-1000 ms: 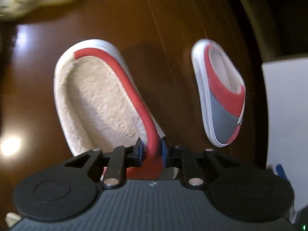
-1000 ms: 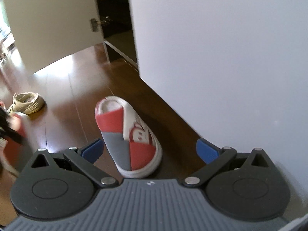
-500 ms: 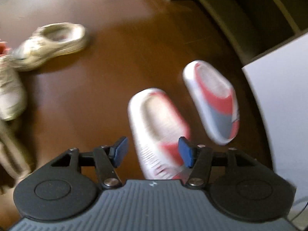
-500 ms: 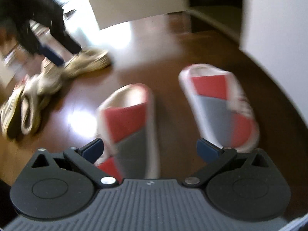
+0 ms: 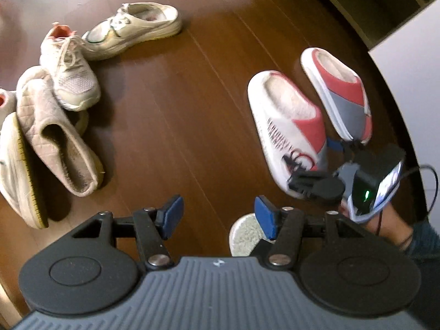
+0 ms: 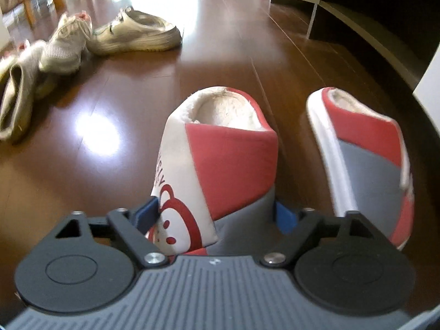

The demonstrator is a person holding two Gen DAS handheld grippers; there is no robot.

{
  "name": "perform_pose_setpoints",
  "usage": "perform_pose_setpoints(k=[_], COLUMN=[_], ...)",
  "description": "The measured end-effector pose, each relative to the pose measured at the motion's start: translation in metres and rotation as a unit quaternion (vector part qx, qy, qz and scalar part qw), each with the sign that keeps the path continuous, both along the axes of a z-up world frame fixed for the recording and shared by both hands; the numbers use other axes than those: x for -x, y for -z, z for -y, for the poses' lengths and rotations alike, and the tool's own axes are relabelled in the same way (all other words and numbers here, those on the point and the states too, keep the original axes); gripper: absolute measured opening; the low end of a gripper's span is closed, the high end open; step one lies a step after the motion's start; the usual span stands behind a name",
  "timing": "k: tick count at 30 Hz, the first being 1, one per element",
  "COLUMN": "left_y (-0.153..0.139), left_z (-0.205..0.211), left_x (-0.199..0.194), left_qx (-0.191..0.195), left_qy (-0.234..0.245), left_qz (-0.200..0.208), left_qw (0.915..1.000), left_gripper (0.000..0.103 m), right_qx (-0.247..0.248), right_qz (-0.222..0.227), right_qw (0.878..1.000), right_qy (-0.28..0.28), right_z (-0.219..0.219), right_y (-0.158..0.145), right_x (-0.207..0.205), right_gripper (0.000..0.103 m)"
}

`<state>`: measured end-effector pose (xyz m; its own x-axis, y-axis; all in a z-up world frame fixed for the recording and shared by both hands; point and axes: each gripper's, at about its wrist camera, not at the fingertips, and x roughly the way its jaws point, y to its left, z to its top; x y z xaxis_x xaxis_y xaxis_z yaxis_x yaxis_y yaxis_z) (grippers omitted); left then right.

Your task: Organize scattered shoes

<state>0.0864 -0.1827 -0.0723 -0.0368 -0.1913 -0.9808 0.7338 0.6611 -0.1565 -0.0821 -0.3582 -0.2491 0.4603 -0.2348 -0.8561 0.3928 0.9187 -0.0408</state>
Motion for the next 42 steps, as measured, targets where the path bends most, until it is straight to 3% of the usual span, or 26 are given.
perform_pose_setpoints(k=[5,8,13,20,22,25,28,32,36,40,42], left_y=[0.020,0.022,0.022,0.023,0.021,0.016,0.001,-0.021,-0.054,-0.086,-0.097], left_z=[0.000,-0.004,-0.006,-0.009,-0.011,-0.016,-0.032,-0.055,-0.097,-0.141,-0.164], left_x=[-0.001,-0.001,0.000,-0.003,-0.002,-0.001,0.000,-0.001,0.007,0.015,0.014], left_qx=[-0.008,-0.009,-0.012,-0.014,-0.014,-0.014,-0.004,0.005,0.007,-0.013,-0.004], left_qy=[-0.017,-0.018,-0.011,-0.017,-0.016,-0.021,-0.036,-0.057,-0.072,-0.086,-0.101], left_qz=[-0.019,-0.019,-0.011,-0.007,-0.001,0.008,0.023,0.045,0.085,0.131,0.150], left_qw=[0.9997,0.9996,0.9998,0.9997,0.9998,0.9997,0.9991,0.9973,0.9937,0.9876,0.9835], left_gripper=[0.060,0.060,0.060,0.060,0.060,0.060,0.060,0.061,0.062,0.067,0.074], right_qx=[0.009,0.029,0.023,0.064,0.068,0.046,0.028,0.039,-0.001,-0.029,-0.034], right_qz=[-0.003,0.001,0.001,-0.011,-0.004,-0.035,-0.025,0.033,0.088,0.114,0.127], right_qw=[1.000,0.999,0.999,0.998,0.998,0.998,0.999,0.998,0.995,0.992,0.991], right_qy=[-0.007,-0.030,-0.039,-0.025,-0.016,0.014,0.033,0.043,0.053,0.036,0.018], right_z=[0.043,0.050,0.061,0.050,0.045,0.051,0.057,0.052,0.045,0.028,0.015], right_y=[0.000,0.000,-0.001,-0.018,-0.023,-0.011,-0.020,-0.068,-0.106,-0.130,-0.141], right_x=[0.009,0.008,0.005,0.009,0.012,0.010,0.012,0.023,0.037,0.039,0.029], right_gripper=[0.081,0.081,0.085,0.097,0.096,0.091,0.092,0.092,0.092,0.088,0.088])
